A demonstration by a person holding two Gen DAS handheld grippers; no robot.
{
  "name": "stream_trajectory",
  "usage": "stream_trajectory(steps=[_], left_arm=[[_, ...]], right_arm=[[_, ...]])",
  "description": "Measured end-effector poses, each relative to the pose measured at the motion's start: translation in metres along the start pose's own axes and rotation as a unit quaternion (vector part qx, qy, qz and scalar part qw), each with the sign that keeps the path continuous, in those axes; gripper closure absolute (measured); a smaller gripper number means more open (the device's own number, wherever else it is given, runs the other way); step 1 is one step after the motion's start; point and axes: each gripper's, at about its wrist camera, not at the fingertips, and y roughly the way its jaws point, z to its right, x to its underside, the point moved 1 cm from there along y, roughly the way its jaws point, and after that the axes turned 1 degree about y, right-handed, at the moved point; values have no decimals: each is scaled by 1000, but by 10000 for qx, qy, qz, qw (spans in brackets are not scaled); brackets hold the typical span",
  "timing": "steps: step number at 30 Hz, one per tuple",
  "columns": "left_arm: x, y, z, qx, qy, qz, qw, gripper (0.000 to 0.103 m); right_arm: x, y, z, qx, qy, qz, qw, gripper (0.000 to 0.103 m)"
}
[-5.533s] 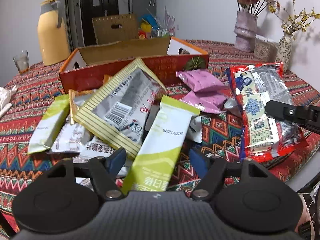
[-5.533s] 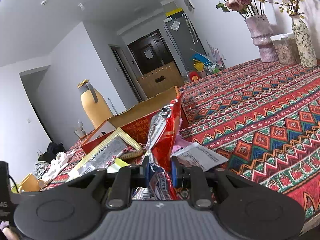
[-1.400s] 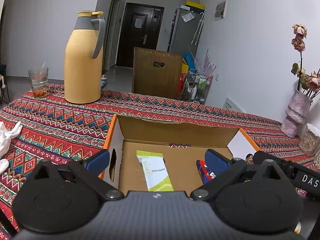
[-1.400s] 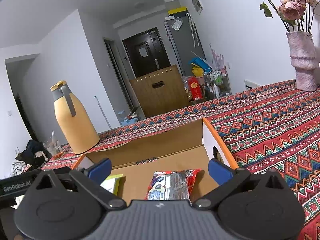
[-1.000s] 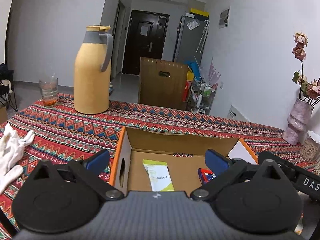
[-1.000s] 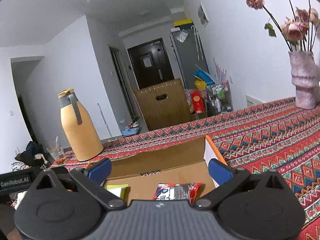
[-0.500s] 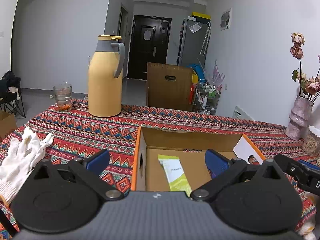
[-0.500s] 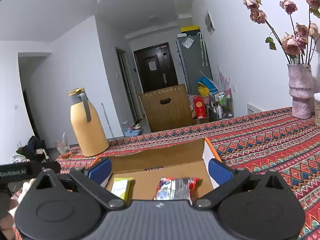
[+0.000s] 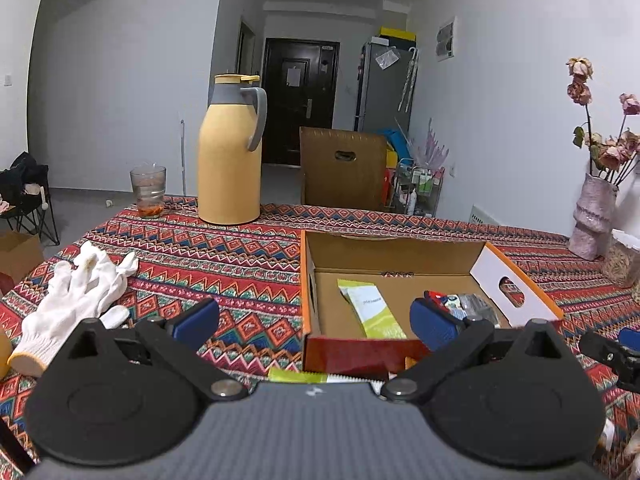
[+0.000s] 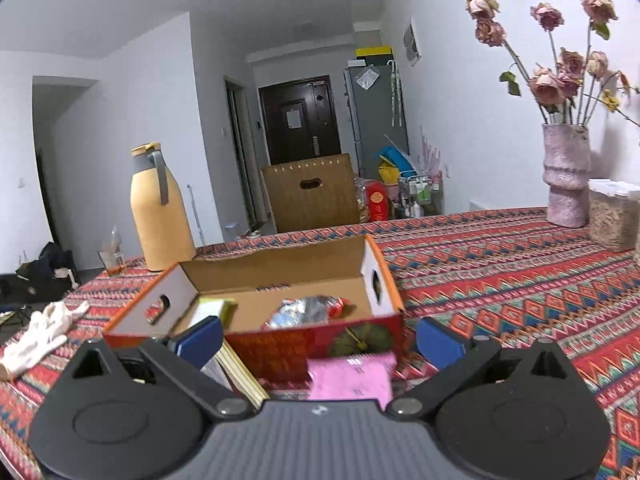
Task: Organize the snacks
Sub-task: 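Withdraw both tools from the box back toward the snack pile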
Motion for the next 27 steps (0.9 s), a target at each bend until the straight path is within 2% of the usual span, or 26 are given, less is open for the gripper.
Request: stream_trajectory(steps=[6, 15, 21, 23, 27], left_arm=[[20, -9, -1, 38, 96, -44, 9999, 0], [40, -14, -3, 98, 77, -234, 9996, 0], [48, -15, -5, 95, 35, -374, 9992, 0], [50, -14, -5, 101, 34, -419, 9991, 0], [53, -16, -4, 108, 32, -461, 9989, 0]], right_arm=[[24, -16, 9, 192, -163, -8, 9997, 0], [48, -20, 23, 465, -372, -470, 9971, 0], [56, -10, 31, 420, -701, -1022, 9914, 0], [54, -2, 36, 421, -778, -1221, 9886, 2], [49, 13, 46, 354, -860, -1575, 9831, 17]])
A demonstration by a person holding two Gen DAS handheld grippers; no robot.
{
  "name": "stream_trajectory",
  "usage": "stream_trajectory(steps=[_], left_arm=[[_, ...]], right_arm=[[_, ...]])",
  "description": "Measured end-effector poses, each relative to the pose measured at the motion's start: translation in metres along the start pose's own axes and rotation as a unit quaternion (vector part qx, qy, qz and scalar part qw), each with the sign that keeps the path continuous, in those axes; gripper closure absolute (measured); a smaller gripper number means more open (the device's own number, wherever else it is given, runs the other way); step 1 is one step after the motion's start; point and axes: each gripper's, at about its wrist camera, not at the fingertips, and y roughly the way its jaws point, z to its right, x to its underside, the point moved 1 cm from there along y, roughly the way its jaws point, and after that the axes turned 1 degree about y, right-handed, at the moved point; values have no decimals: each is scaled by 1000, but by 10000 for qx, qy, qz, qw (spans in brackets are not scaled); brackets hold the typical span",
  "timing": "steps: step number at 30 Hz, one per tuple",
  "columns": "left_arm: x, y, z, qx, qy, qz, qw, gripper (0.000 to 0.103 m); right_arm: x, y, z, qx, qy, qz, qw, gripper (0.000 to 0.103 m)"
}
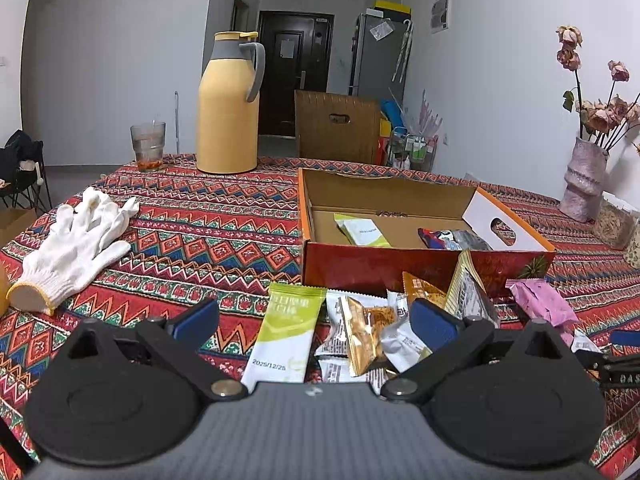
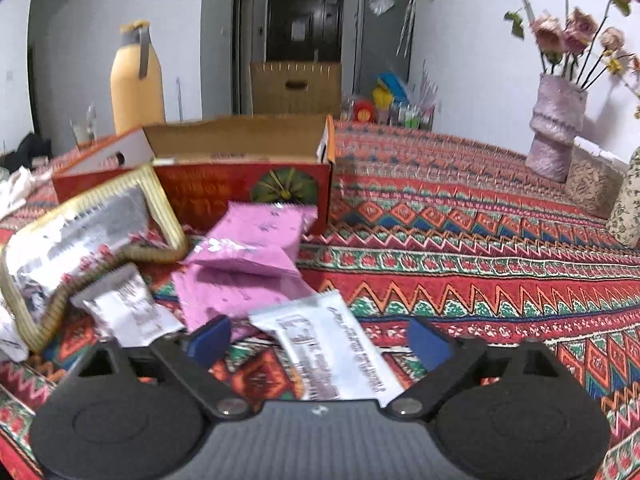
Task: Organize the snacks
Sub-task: 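Withdraw both tools from the box back toward the snack pile, then grasp the white snack packet with right gripper while left grasps green bar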
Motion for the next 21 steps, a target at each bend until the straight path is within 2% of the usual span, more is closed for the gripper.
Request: stream_trajectory(steps=[3, 7, 8, 10, 11, 14, 21], left_arm=[[1, 1, -2, -17, -43, -36, 10000, 0], [3, 1, -1, -24, -44, -67, 10000, 0], [3, 1, -1, -20, -46, -75, 10000, 0], [3, 2, -1, -12, -53, -91, 9999, 0], [3, 3, -2, -6, -58, -105, 9999, 0], [4, 5, -3, 6, -81, -161, 9998, 0], [5, 11, -9, -74, -144, -299, 9994, 0]], right_arm=[[0, 11, 5, -168, 41, -275, 9995, 36], [3, 8, 7, -273, 79, -163, 9995, 39], [5, 7, 6, -280, 75, -121, 9995, 42], [7, 3, 7, -297, 124, -61, 9995, 57], [7, 2, 8, -305, 165, -52, 9994, 61], [11, -5, 10, -287, 342, 77, 9990, 62], [15, -29, 15, -207, 915, 702, 9931, 62]])
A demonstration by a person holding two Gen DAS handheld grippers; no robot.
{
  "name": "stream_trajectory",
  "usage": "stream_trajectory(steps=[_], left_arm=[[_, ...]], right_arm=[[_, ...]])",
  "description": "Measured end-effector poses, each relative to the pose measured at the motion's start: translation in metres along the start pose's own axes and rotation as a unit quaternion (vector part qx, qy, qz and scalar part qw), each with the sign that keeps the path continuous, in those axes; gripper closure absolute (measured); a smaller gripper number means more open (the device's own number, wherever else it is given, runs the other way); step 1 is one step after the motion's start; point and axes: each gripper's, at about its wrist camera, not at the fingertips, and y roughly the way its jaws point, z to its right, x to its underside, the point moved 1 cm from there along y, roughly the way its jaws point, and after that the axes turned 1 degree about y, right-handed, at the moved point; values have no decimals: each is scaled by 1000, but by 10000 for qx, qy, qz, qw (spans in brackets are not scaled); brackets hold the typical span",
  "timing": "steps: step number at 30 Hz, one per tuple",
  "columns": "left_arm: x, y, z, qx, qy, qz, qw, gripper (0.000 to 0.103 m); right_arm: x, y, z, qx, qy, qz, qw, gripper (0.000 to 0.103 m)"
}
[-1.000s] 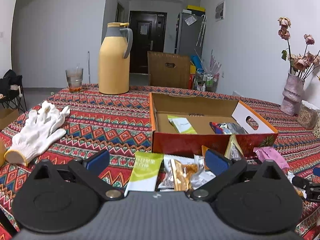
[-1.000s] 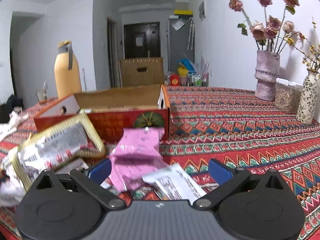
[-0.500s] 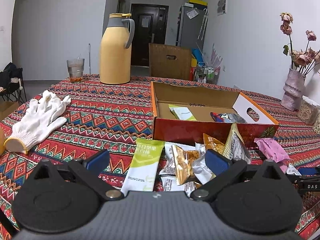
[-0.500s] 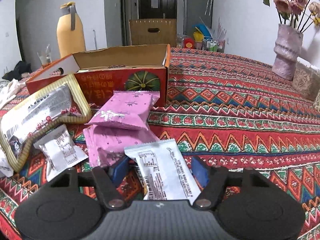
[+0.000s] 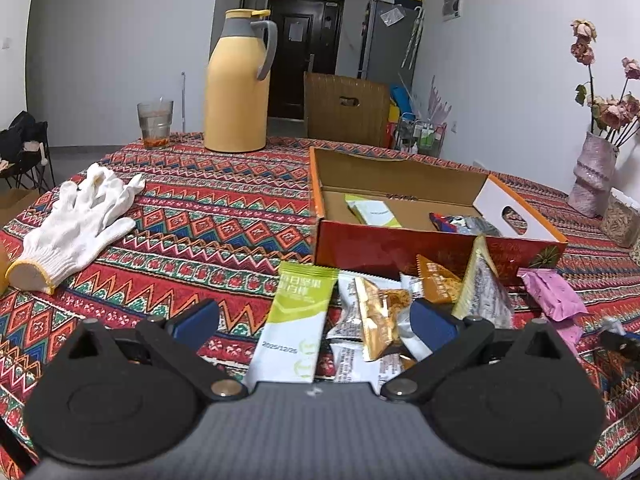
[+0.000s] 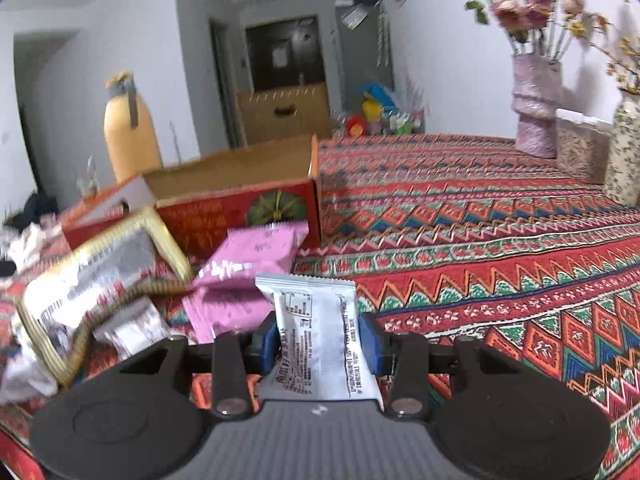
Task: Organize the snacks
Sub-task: 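Grasp the white snack packet with right gripper while left grasps green bar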
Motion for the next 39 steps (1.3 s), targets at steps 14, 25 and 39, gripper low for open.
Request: stream_trajectory(steps=[14, 25, 39], left_arm=[[-5, 59, -13, -490, 345, -815, 9949, 0], [-2, 84, -14, -529, 433, -1095, 9916, 0], [0, 92, -25, -505, 195, -1266, 9905, 0]], right_arm=[[-11, -5, -14, -78, 91, 420, 9990, 62], [-12, 0, -16, -83, 136, 397, 9991, 62], [-7, 2, -19, -159, 178, 343, 9991, 62]])
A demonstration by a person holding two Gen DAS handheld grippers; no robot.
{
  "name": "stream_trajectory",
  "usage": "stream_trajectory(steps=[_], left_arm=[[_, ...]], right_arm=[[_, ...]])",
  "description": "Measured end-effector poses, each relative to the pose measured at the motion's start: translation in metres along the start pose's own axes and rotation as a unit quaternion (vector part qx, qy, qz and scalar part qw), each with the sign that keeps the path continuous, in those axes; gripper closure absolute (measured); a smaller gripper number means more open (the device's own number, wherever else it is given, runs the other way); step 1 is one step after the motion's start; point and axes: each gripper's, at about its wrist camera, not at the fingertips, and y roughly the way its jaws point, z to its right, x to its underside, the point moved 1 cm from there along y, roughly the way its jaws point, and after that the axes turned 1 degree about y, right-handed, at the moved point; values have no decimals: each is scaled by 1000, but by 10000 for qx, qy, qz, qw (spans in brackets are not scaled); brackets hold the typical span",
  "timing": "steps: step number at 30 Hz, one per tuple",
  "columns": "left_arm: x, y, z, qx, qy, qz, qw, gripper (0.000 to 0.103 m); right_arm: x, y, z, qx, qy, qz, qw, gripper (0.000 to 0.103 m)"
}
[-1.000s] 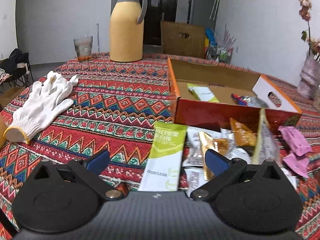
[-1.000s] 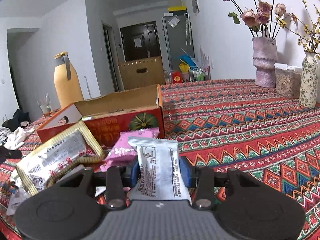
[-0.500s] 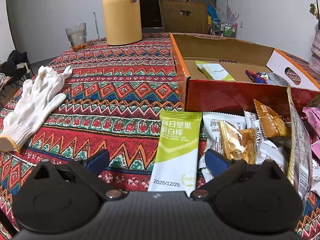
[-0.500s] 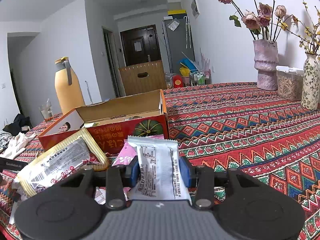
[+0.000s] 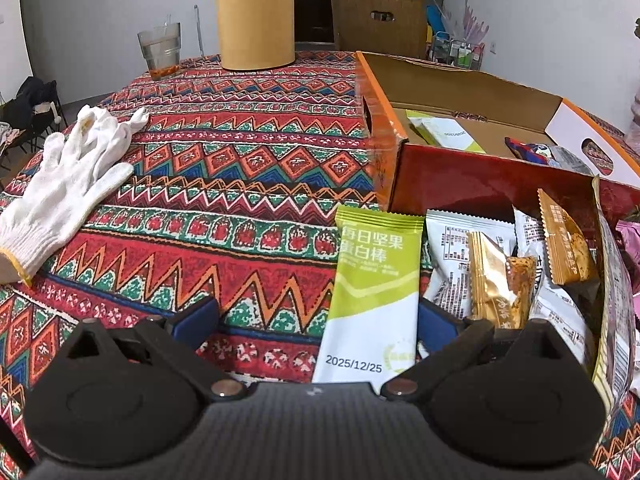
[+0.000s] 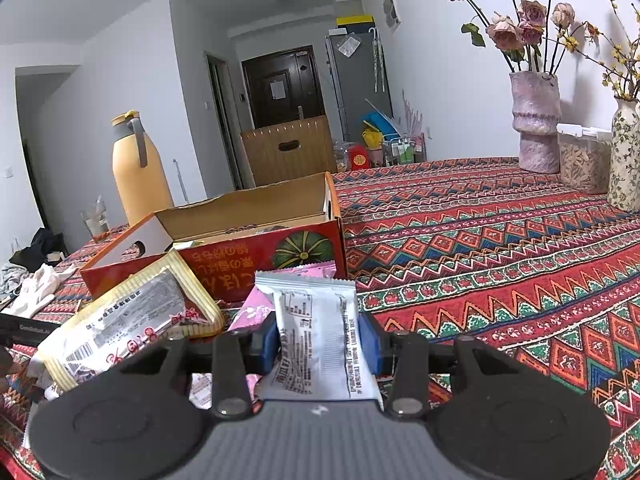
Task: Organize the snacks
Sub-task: 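Grasp the white snack packet with right gripper while left grasps green bar, then carry both packets over the box and release them inside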
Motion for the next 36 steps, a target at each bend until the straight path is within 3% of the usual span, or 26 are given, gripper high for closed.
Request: stream_trajectory(steps=[18, 21, 26, 36], left_arm=[[1, -1, -3, -171, 45, 5, 9998, 1], [4, -7, 2, -41, 116, 87, 9999, 18], [8, -18, 15, 155, 278, 223, 9992, 61], [12, -30, 16, 202, 182, 382, 9989, 65]], right_arm=[[3, -2, -5, -74, 9, -26, 10000, 62], [3, -2, -5, -72, 15, -22, 10000, 62], [3, -5, -7, -102, -3, 9, 9999, 62], [0, -14, -13, -188, -52, 105, 9998, 62]])
